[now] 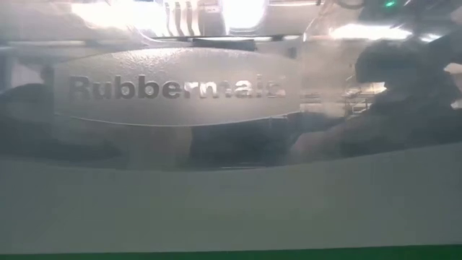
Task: Sort clothes
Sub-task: Put the green shirt into the transparent bin
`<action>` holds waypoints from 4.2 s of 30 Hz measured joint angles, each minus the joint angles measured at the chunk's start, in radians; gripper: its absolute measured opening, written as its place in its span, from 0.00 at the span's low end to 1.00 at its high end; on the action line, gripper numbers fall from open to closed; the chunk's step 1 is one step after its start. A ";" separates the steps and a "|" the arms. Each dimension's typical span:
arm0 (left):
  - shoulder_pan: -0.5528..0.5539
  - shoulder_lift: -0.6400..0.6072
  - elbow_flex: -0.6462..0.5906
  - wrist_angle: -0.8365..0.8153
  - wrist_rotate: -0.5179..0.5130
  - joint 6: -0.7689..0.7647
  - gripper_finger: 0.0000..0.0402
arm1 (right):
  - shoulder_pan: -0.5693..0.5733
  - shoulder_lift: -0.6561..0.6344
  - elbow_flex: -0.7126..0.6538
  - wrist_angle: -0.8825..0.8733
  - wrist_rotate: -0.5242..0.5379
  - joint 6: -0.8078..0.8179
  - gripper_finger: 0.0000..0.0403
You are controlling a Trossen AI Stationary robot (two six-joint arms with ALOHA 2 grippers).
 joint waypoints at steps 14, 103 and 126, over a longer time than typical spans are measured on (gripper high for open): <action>0.000 0.000 0.000 0.002 0.000 0.000 0.33 | 0.000 -0.158 0.053 -0.123 0.008 0.016 0.03; -0.003 0.050 0.162 0.024 -0.046 0.187 0.33 | 0.000 0.387 1.353 0.242 0.074 -0.281 0.03; -0.003 0.049 0.224 0.018 -0.032 0.256 0.33 | 0.000 0.462 1.324 -0.434 0.039 -0.314 0.03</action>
